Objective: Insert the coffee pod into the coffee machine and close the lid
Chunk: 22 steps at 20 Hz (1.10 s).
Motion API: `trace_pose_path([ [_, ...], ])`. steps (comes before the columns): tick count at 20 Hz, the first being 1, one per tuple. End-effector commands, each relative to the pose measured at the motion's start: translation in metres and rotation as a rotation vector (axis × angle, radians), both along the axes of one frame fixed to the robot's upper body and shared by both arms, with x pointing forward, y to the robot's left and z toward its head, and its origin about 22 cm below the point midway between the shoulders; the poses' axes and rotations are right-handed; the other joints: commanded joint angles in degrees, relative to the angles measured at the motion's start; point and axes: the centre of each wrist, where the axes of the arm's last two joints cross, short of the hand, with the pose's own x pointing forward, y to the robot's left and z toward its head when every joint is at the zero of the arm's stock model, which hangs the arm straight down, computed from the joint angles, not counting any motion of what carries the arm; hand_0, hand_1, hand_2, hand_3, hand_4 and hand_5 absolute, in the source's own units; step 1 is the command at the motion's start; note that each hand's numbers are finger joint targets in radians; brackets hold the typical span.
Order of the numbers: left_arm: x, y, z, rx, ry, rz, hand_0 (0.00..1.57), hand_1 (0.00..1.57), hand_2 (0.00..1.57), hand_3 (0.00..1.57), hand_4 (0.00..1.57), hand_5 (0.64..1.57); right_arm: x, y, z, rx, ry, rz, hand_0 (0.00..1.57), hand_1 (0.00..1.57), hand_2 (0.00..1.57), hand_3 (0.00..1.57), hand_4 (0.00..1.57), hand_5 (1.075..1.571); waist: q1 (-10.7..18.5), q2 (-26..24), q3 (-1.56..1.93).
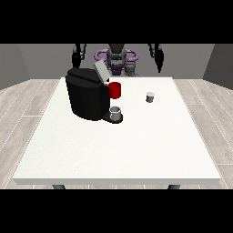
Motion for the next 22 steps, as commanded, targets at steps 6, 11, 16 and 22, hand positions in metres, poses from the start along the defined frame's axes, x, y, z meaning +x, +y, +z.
trace_pose_path([
  [6, 0.006, 0.037, 0.014, 0.339, -0.084, -0.208, 0.0, 0.0, 0.0, 0.0, 0.0, 1.571, -0.002, -0.004, -0.001, 0.001, 0.018, 0.043, 0.0, 0.0, 0.0, 0.0, 0.0, 1.571, -3.49, -1.16, -0.8],
  [11, 0.04, 0.067, 0.045, 0.524, -0.034, -0.195, 0.0, 0.0, 0.0, 0.0, 0.0, 1.571, 0.02, 0.018, 0.019, -0.137, -0.139, -0.086, 0.0, 0.0, 0.0, 0.0, 0.0, 1.571, -6.12, 4.95, -0.81],
  [16, 0.059, 0.085, 0.042, 0.628, 0.039, -0.188, 0.0, 0.0, 0.0, 0.0, 0.0, 1.571, 0.02, 0.026, 0.028, -0.149, -0.16, -0.034, 0.0, 0.0, 0.0, 0.0, 0.0, 1.571, -9.86, 6.63, -0.81],
  [22, 0.083, 0.102, 0.045, 0.7, 0.084, -0.173, 0.0, 0.0, 0.0, 0.0, 0.0, 1.571, 0.029, 0.042, 0.033, -0.12, -0.2, 0.003, 0.0, 0.0, 0.0, 0.0, 0.0, 1.571, -11.5, 12.52, -0.81],
])
